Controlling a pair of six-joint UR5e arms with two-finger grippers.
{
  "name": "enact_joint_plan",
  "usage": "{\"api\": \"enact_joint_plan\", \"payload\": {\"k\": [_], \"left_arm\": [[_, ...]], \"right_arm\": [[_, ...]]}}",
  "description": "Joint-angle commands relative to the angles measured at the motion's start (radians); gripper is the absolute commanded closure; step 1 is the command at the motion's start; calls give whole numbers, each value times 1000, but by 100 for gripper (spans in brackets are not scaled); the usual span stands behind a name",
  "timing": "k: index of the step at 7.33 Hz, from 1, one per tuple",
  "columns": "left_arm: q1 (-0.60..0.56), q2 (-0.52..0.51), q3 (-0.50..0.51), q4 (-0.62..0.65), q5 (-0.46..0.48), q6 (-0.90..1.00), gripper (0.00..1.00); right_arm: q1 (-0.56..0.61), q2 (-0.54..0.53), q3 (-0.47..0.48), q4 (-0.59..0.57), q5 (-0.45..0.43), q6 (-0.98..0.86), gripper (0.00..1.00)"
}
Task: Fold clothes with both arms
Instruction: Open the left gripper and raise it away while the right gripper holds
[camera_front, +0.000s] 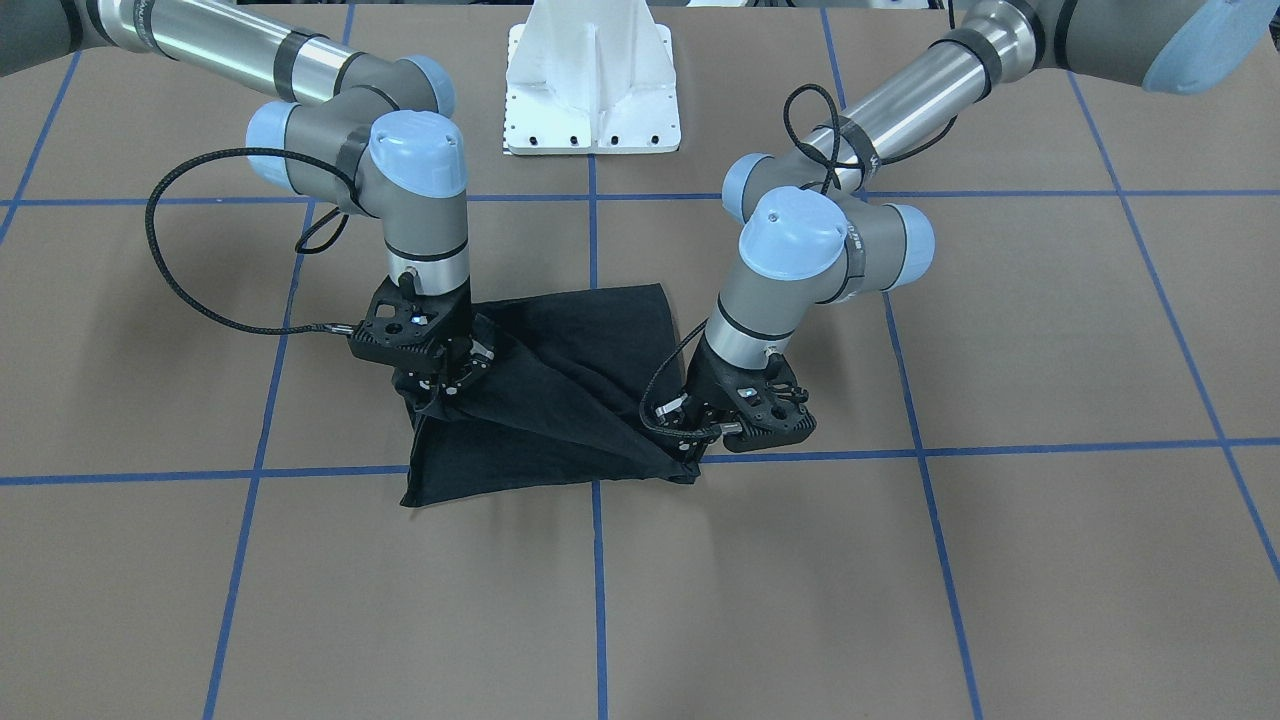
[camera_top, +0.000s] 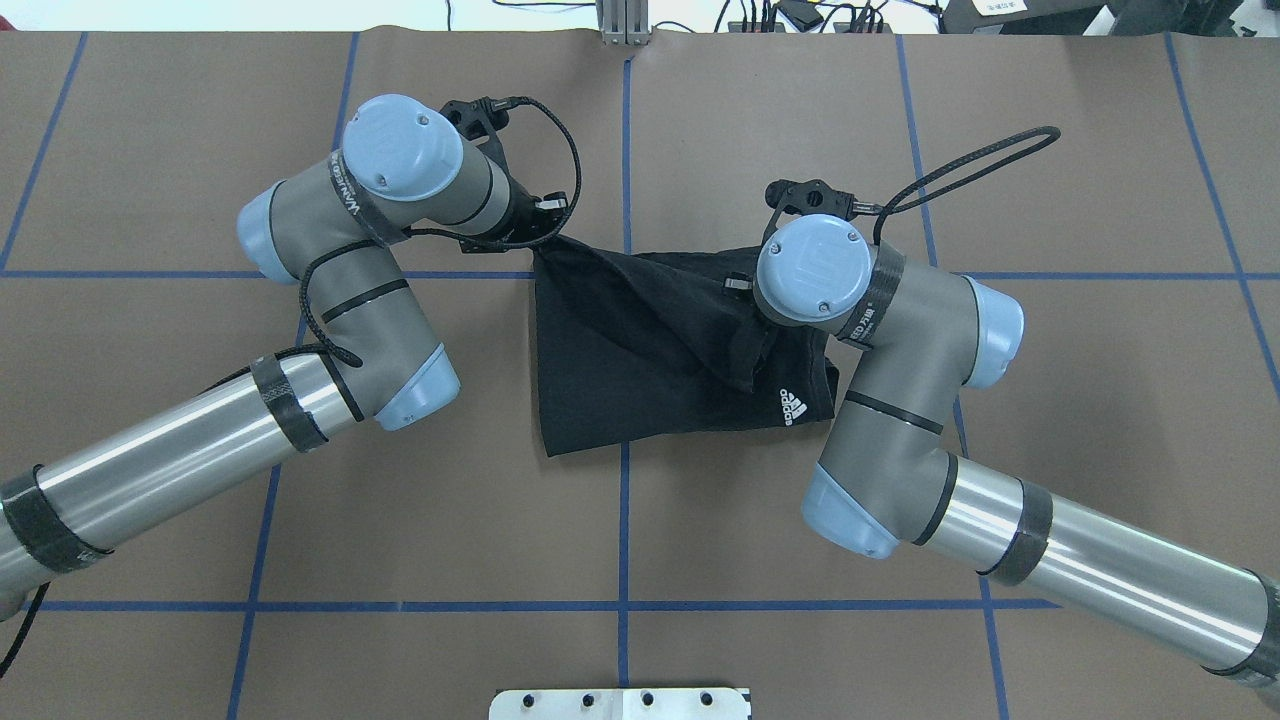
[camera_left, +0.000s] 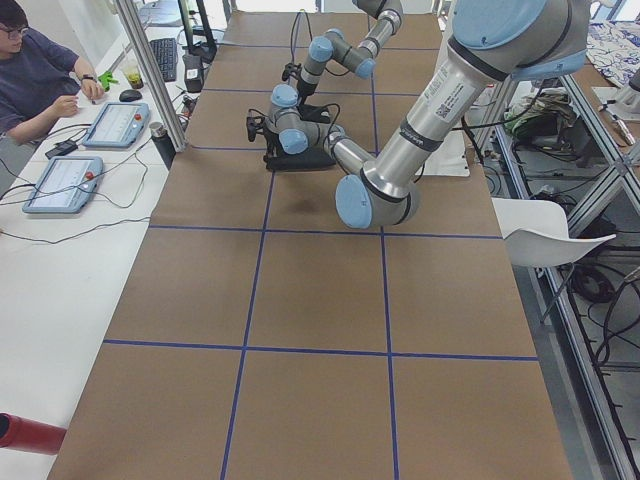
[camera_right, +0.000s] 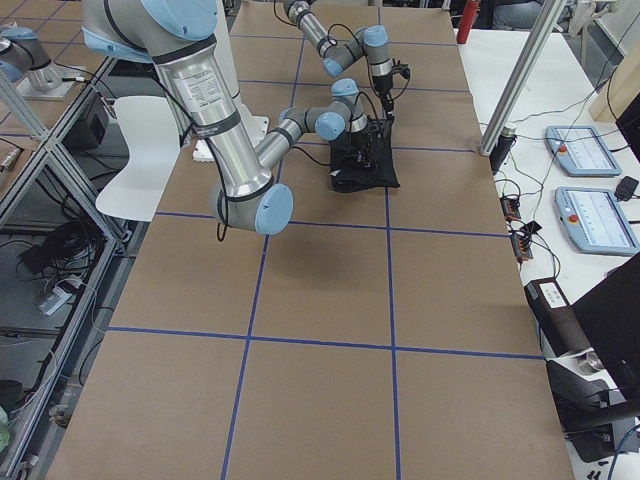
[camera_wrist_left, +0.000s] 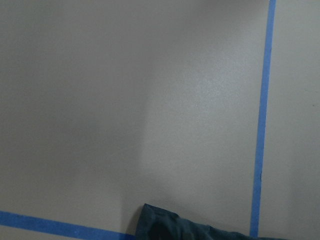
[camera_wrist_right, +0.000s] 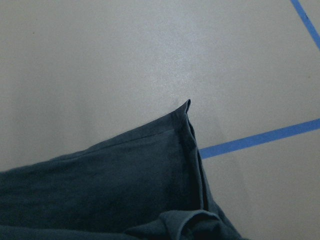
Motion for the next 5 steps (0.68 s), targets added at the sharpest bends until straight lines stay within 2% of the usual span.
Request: {"api": "enact_joint_plan", "payload": {"k": [1, 2, 3, 4, 5], "left_arm": [[-27, -1, -31, -26, -15, 8, 0], [-50, 5, -55, -24, -85, 57, 0], [-76, 28, -68, -24, -126, 100, 0], [-88, 62, -78, -24, -134, 175, 0], [-109, 117, -109, -29, -146, 271, 0]], "right_arm": [[43, 40, -2, -8, 63, -14, 1], [94, 60, 7, -12, 199, -31, 0], [108, 72, 27, -14, 248, -31, 0], [61, 74, 64, -28, 234, -24, 0], [-15, 94, 101, -89, 169, -16, 1]]}}
